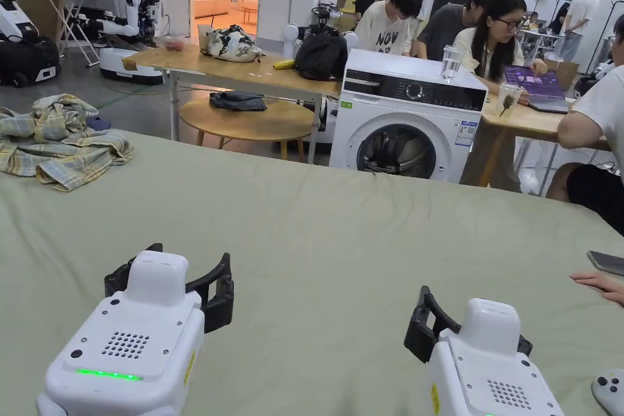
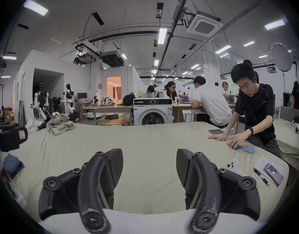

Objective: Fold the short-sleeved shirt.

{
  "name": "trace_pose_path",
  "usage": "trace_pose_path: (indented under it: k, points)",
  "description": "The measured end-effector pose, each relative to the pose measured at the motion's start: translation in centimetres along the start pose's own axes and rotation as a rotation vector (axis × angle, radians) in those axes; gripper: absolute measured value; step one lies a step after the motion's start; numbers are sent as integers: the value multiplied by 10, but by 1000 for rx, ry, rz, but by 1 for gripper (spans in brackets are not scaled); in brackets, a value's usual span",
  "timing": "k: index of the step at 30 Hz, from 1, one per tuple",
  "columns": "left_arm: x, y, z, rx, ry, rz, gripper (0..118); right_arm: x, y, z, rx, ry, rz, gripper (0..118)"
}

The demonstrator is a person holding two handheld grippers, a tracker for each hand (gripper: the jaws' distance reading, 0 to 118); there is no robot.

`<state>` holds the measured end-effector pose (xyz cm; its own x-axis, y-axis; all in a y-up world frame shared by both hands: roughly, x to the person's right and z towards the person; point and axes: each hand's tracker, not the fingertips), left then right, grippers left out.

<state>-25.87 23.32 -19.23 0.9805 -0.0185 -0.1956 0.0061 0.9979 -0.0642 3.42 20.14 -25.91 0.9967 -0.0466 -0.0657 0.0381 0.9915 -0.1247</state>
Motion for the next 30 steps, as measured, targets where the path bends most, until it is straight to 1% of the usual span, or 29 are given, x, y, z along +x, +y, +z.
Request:
trace_pose_path:
  k: [2, 3, 5, 6, 7, 9, 14, 15, 16, 17, 19, 21, 23, 26, 28, 30]
  points:
    - [-6, 0, -3, -29, -16, 37, 76, 1, -1, 2, 16, 11, -20, 67]
    - [-8, -1, -4, -38, -21, 52, 76, 2, -1, 3, 31, 19, -45, 67]
    - [-12, -1, -4, -47, -24, 63, 76, 6, 2, 4, 20, 91, -119, 68]
    - [-12, -2, -4, -48, -22, 66, 76, 9, 2, 4, 9, 107, -158, 68]
    - [-13, -3, -3, -51, -21, 68, 76, 9, 2, 4, -4, 76, -170, 68]
    - [-15, -3, -2, -51, -25, 71, 76, 5, 5, 0, -14, 30, -140, 68]
    - [-17, -2, -2, -55, -38, 76, 76, 3, 6, -10, -64, 36, -162, 70]
    - [-17, -2, -3, -56, -38, 75, 76, 2, 6, -11, -78, 29, -161, 75]
    - [-17, -2, -3, -60, -38, 70, 76, 1, 5, -13, -90, 27, -154, 82]
    - [-17, -2, -4, -64, -37, 65, 76, -1, 5, -13, -100, 26, -144, 85]
    - [-18, -4, -6, -68, -37, 57, 76, -1, 4, -13, -114, 59, -145, 85]
    - [-18, -4, -8, -82, -31, 52, 76, -2, 4, -14, -155, 85, -173, 85]
    - [-19, -5, -7, -89, -31, 55, 76, -4, 6, -16, -186, 63, -189, 85]
    - [-21, -5, -6, -93, -38, 63, 76, -10, 10, -18, -234, 16, -170, 85]
    - [-22, -5, -6, -92, -41, 68, 76, -11, 11, -21, -252, 13, -164, 85]
    - [-22, -4, -6, -93, -46, 68, 76, -11, 12, -20, -257, 33, -180, 85]
